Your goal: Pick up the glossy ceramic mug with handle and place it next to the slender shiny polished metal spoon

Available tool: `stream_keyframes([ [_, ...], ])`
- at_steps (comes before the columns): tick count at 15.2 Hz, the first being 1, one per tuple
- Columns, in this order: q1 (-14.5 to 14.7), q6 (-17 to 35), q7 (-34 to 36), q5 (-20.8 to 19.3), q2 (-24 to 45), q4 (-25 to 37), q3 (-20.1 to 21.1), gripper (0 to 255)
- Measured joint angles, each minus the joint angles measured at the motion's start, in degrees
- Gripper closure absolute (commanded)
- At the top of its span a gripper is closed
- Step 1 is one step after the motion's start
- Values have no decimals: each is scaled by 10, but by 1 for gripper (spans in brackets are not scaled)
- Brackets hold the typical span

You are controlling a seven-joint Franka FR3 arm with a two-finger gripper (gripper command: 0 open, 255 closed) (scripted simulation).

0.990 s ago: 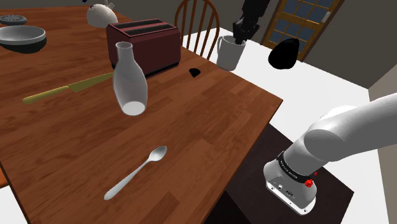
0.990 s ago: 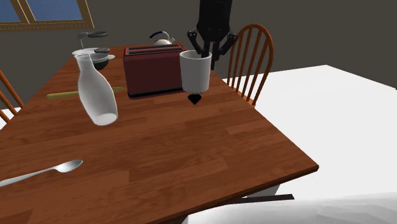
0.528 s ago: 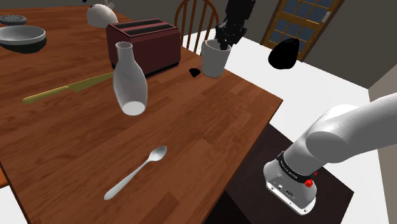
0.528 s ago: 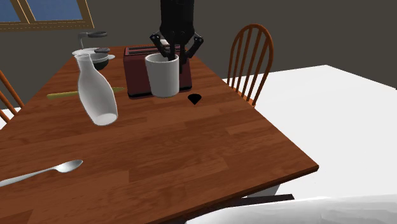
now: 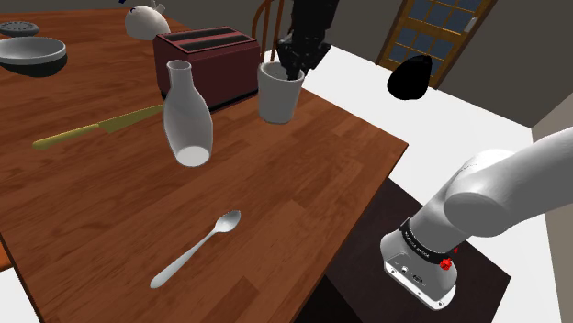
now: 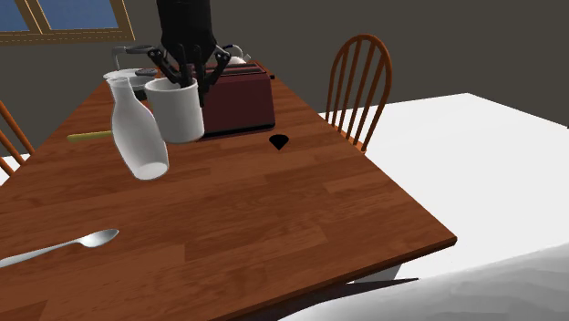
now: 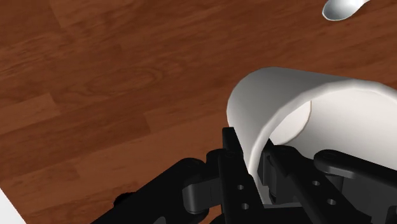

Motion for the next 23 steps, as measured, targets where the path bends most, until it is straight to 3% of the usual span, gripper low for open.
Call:
stream_keyframes([
  [9,30,16,140,-14,94,91,102,255],
  [16,62,11,262,-72,204,199,176,255],
  [23,67,54,277,-82,220,170,183,255],
])
